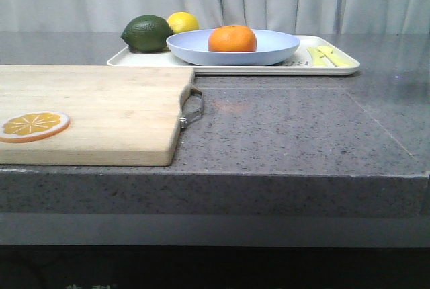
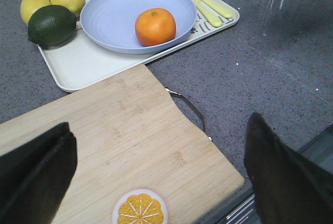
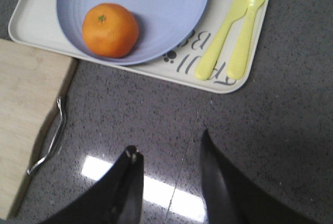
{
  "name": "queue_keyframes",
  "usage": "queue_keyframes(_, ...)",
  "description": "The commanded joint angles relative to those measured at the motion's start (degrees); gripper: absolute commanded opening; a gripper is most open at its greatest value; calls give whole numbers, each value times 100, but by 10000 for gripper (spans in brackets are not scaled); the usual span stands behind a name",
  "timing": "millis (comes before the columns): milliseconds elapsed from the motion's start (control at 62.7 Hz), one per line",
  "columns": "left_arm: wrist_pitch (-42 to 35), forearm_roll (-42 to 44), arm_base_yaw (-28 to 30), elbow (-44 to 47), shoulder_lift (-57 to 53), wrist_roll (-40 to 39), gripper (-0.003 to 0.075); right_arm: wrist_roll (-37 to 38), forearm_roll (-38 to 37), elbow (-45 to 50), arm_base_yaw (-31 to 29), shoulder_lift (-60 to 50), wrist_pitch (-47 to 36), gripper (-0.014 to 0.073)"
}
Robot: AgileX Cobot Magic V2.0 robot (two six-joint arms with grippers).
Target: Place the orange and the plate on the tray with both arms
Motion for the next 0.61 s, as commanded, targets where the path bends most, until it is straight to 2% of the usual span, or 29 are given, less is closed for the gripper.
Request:
queue_keyframes(0, -423, -71, 9, -154, -39, -46, 630, -444, 38, 801, -5, -857, -814, 298)
queue_keyframes(128, -423, -71, 9, -154, -39, -46, 630, -821, 25, 2004, -5, -1819, -1374, 298)
queue_keyframes(287, -423, -71, 9, -154, -39, -46, 630, -828, -42, 3172, -5, -2987, -1913, 298)
queue_keyframes(590, -423, -71, 9, -154, -39, -46, 630, -823, -42, 4732, -5, -4635, -2116, 298)
